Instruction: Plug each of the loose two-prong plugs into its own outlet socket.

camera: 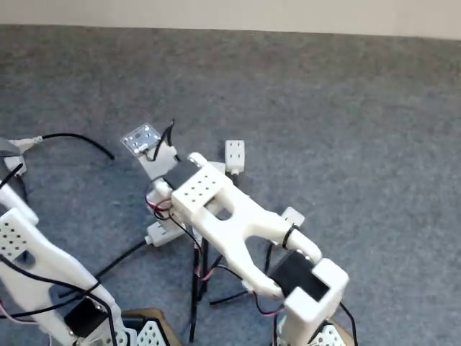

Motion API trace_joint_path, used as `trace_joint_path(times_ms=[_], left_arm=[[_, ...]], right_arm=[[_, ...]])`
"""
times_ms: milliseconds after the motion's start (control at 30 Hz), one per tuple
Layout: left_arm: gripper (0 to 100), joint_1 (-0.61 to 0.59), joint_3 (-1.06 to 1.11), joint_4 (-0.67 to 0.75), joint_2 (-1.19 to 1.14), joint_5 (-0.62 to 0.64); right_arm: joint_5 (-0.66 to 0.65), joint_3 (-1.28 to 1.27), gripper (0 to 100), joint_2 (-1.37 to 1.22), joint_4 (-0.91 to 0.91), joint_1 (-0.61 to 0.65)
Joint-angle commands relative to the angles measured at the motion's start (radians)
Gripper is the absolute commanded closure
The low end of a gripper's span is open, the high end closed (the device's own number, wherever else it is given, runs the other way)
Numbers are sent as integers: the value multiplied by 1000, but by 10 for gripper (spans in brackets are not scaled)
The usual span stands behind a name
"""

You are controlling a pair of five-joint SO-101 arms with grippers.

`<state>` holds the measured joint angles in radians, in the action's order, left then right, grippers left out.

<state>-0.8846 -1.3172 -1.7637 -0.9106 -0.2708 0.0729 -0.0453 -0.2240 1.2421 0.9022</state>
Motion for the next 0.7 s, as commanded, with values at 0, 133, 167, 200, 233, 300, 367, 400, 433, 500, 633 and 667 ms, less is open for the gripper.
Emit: trace_joint_path(times_ms=[0, 133, 167, 200, 233, 300, 367, 400, 433, 500, 633, 667], left_arm=[[607, 65, 70, -20, 122, -12], [607, 153, 334, -20, 285, -81], [607, 177, 412, -18, 335, -103], [607, 205, 489, -18, 386, -121], [607, 232, 565, -18, 438, -140], [607, 294, 714, -18, 542, -192], [607, 358, 860, -18, 639, -259], [607, 395, 931, -18, 685, -295], [607, 427, 1004, -17, 728, -325], [620, 493, 1144, -17, 811, -381], [656, 618, 1382, -9, 937, -488], [657, 644, 1435, 9, 963, -503]], right_arm=[[-55, 177, 871, 18, 111, 2], [-72, 387, 807, 18, 249, -5], [-74, 449, 807, 16, 291, -7], [-74, 513, 807, 16, 335, -10], [-74, 585, 807, 16, 383, -19], [-74, 733, 807, 16, 476, -35], [-101, 872, 807, 21, 526, -65], [-117, 908, 807, 38, 526, -85], [-124, 909, 807, 67, 524, -116], [-129, 888, 807, 134, 522, -173], [-181, 722, 807, 311, 521, -338], [-201, 674, 807, 361, 519, -380]])
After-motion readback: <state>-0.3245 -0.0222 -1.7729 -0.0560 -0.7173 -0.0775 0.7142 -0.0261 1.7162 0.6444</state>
